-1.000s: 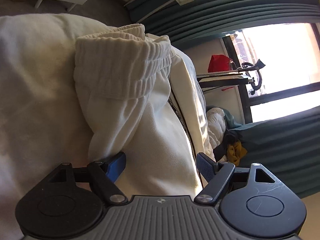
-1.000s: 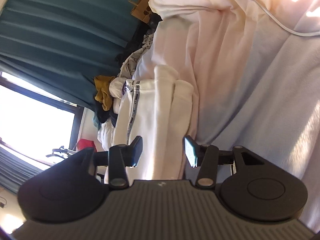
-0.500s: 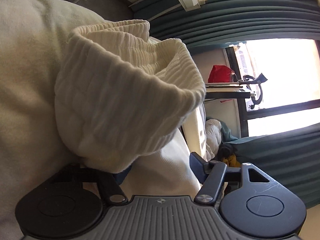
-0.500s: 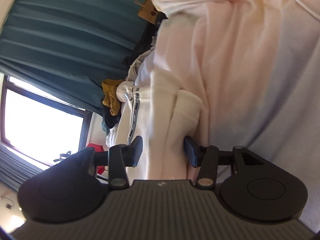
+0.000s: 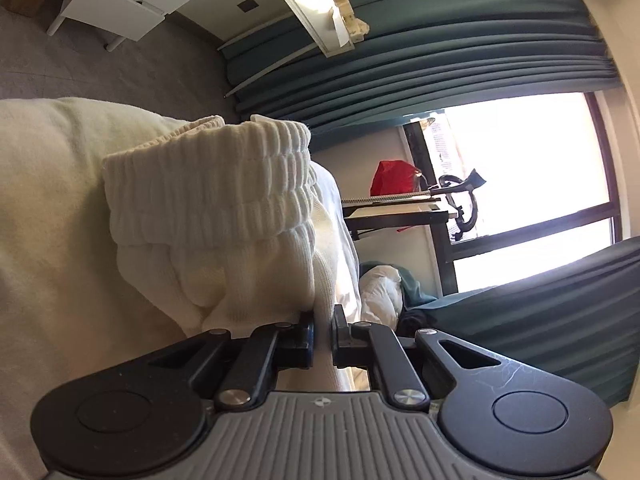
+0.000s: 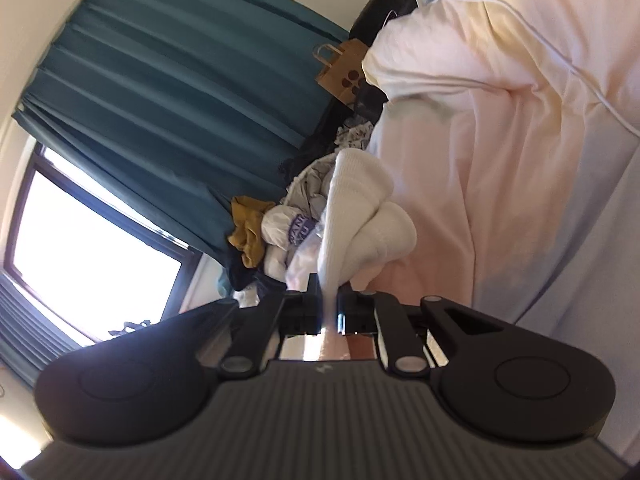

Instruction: Fold clothes

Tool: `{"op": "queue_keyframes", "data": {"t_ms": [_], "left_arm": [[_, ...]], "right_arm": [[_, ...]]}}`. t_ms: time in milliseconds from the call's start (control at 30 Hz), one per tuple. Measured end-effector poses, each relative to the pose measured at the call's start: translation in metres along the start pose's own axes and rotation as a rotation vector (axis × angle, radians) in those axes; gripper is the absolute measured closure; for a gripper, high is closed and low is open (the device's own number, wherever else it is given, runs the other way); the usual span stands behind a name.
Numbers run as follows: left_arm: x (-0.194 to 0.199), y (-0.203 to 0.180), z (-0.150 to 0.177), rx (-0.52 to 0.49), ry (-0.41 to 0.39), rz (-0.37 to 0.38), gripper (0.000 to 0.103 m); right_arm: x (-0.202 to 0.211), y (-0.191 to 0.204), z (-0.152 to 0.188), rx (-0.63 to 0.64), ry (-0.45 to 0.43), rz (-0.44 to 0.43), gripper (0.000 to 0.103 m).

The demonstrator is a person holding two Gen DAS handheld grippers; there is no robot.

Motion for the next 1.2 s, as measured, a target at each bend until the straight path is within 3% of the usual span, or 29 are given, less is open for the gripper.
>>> {"op": "queue_keyframes", "data": {"t_ms": [400,533,667,767,867,1033,1100,1167,1200], "left_arm": [[0.086,0.009,-0.025,0.027,-0.135,0.036,0.101],[0.1,0.018,-0.027,0.03,-0.087,0.015,0.101],[0.104,0.035,-0.017,0.069,-0.01,-0.03,0.1],[0.106,0.044,-0.01,0.09,0.017,-0.056,0.088],[0.104,0.047,-0.006,0.095,0.04,-0.065,0.063],[0.097,0.044,-0.003,0.074,0.057,-0.084,0.052],[0.094,0.043,-0.002,0.066,0.06,-0.092,0.051],[0.091,0.036,-0.002,-0.003,0.088,-0.144,0.048],[0.088,0.032,-0.003,-0.048,0.106,-0.178,0.045]], "right_arm": [[0.097,-0.002,0.0,-0.09,-0.013,0.008,0.093],[0.128,-0.021,-0.002,-0.143,0.004,0.072,0.093],[0.125,-0.054,-0.002,-0.236,0.04,0.17,0.093],[0.121,-0.079,-0.001,-0.304,0.048,0.238,0.093],[0.119,-0.094,0.001,-0.336,0.061,0.278,0.091],[0.119,-0.115,0.003,-0.426,0.077,0.302,0.086],[0.122,-0.126,0.003,-0.473,0.052,0.343,0.069],[0.121,-0.132,0.003,-0.497,0.036,0.344,0.058],[0.119,-0.133,0.002,-0.505,0.032,0.327,0.058]]}}
Point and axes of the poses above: each gripper's, at about its wrist camera, not at the fingertips, and x roughly against the way its jaws point, y to its left, z to its underside, the point moved 8 cm from there along -x, roughly the way its jaws point, and after that the axes turned 14 degrees about -x, right-handed, at the moved point
